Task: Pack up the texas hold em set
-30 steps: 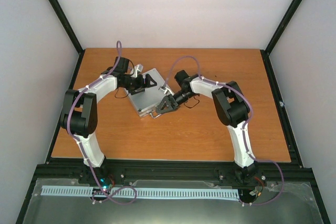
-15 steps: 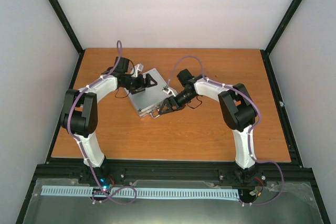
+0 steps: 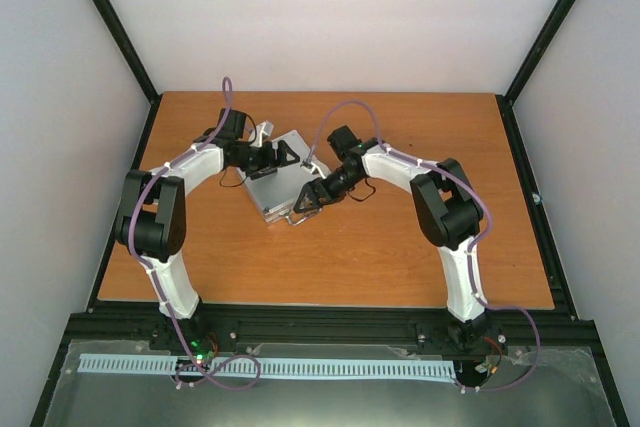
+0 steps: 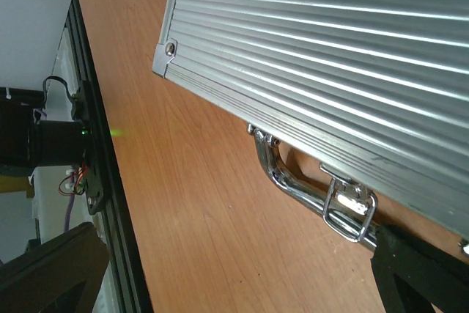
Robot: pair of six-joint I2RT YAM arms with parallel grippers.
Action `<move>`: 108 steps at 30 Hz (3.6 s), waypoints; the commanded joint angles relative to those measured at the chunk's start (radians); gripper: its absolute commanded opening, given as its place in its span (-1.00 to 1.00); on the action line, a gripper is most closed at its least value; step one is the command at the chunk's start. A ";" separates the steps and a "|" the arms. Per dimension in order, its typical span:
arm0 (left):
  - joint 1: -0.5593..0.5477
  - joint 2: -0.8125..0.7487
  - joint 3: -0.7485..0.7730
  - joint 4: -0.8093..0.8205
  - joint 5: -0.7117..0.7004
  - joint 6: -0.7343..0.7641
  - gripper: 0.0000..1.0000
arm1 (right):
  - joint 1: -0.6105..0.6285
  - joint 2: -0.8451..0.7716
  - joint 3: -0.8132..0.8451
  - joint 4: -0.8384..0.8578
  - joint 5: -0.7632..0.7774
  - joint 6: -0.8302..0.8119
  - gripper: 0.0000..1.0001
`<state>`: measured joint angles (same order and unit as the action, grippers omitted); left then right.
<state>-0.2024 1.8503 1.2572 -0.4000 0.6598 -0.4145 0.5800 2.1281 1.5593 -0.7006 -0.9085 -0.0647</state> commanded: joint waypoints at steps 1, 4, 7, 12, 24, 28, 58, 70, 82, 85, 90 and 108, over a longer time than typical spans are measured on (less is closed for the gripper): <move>-0.002 0.094 -0.053 -0.117 -0.099 0.010 0.99 | 0.021 0.039 0.028 -0.014 0.017 -0.002 1.00; -0.002 0.098 -0.050 -0.118 -0.099 0.012 0.99 | 0.039 0.045 0.026 -0.017 0.041 -0.004 1.00; -0.002 0.099 -0.050 -0.121 -0.099 0.015 0.99 | 0.055 0.051 0.028 -0.017 0.091 -0.003 1.00; -0.002 0.100 -0.051 -0.126 -0.098 0.020 0.99 | 0.086 0.060 0.041 -0.003 0.211 0.003 1.00; -0.002 0.098 -0.048 -0.135 -0.099 0.031 0.99 | 0.123 0.114 0.033 0.013 0.181 0.005 1.00; -0.002 0.098 -0.050 -0.134 -0.100 0.033 0.99 | 0.121 0.141 0.033 0.003 0.055 -0.015 1.00; 0.000 0.096 -0.059 -0.135 -0.102 0.044 0.99 | 0.151 0.167 0.035 -0.032 -0.032 -0.069 1.00; 0.000 0.099 -0.056 -0.134 -0.100 0.045 0.99 | 0.085 0.267 0.111 -0.298 -0.451 -0.331 1.00; 0.000 0.096 -0.058 -0.136 -0.103 0.047 0.99 | 0.035 0.156 0.032 -0.076 -0.304 -0.115 1.00; 0.000 0.093 -0.058 -0.135 -0.103 0.046 0.99 | 0.013 0.089 0.033 -0.086 -0.171 -0.072 1.00; 0.000 0.092 -0.055 -0.134 -0.104 0.047 1.00 | 0.009 -0.031 0.030 -0.107 0.050 -0.003 1.00; 0.000 0.081 -0.056 -0.138 -0.118 0.048 0.99 | 0.213 -0.067 0.032 0.034 0.597 0.120 1.00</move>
<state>-0.1917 1.8572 1.2606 -0.3717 0.6136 -0.3679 0.7773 2.0342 1.5913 -0.7238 -0.4034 0.0288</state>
